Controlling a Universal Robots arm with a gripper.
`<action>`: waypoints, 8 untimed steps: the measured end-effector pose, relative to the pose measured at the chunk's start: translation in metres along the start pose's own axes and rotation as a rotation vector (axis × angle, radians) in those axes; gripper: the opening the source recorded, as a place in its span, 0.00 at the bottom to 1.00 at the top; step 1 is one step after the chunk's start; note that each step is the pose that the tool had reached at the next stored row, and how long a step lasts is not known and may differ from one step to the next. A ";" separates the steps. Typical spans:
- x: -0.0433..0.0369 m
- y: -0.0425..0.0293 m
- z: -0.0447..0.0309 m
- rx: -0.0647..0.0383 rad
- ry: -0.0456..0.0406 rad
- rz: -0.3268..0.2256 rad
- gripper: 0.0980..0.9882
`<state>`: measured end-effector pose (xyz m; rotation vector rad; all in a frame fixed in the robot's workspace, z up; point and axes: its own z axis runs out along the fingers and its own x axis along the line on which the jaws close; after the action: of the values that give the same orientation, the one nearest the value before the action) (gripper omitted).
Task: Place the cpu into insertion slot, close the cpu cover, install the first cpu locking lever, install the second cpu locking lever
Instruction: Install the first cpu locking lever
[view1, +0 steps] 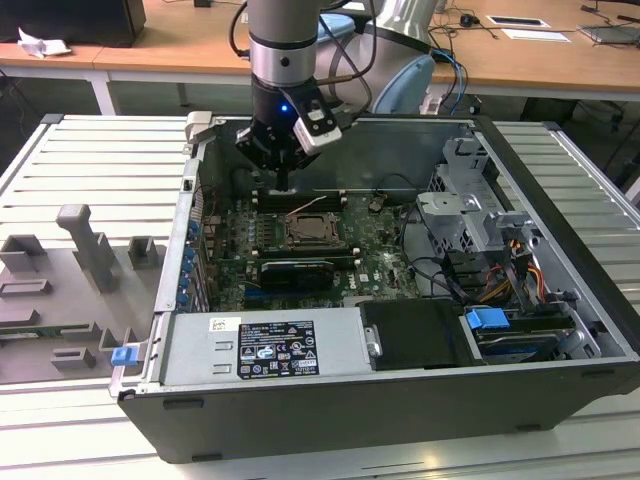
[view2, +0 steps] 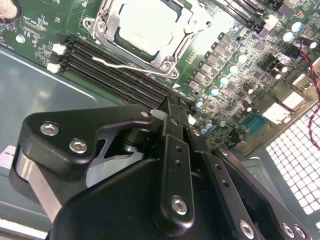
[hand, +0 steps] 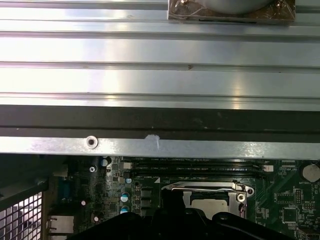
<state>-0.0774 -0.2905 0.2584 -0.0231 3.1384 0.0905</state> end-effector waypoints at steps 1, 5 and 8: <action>-0.0001 0.0000 0.0001 0.000 -0.0001 0.000 0.01; -0.0015 -0.0001 0.0008 0.000 -0.0001 0.000 0.01; -0.0049 -0.0001 0.0014 0.000 -0.0001 0.000 0.01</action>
<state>-0.0725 -0.2905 0.2570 -0.0232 3.1383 0.0908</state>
